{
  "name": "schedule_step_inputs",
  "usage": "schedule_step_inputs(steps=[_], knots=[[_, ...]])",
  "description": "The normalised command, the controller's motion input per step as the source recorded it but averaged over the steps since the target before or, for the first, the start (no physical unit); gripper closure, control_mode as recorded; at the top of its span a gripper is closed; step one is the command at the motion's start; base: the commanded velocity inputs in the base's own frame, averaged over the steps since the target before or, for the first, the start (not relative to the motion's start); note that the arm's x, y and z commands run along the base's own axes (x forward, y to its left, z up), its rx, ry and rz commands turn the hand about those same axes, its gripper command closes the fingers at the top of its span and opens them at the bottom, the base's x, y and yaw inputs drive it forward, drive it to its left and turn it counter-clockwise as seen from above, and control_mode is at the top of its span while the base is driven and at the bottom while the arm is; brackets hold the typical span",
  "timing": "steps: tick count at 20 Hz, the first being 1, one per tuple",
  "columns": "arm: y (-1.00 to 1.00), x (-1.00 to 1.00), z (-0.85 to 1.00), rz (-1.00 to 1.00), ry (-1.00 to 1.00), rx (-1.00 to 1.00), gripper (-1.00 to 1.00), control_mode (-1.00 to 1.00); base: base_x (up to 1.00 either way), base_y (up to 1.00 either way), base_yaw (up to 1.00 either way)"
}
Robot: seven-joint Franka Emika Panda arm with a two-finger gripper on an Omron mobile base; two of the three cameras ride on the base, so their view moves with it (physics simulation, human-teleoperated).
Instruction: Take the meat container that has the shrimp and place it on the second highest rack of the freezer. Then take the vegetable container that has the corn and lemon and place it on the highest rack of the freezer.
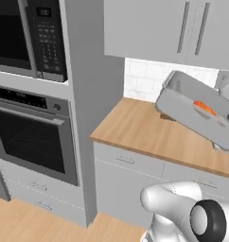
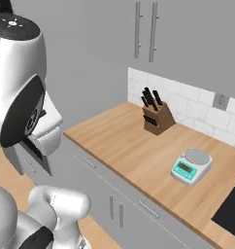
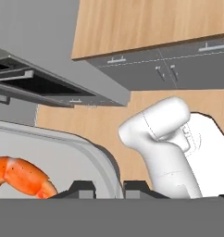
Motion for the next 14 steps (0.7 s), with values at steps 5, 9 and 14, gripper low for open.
schedule_step_inputs(steps=[5, 9, 14], knots=[[0.00, 0.00, 0.00, 0.00, 0.00, 0.00, 1.00, 1.00, -0.08, 0.12, 0.39], [0.00, 0.00, 0.00, 0.00, 0.00, 0.00, 1.00, 1.00, -0.05, 0.08, 0.57], [0.00, 0.00, 0.00, 0.00, 0.00, 0.00, 1.00, 1.00, 0.00, 0.15, 0.54]])
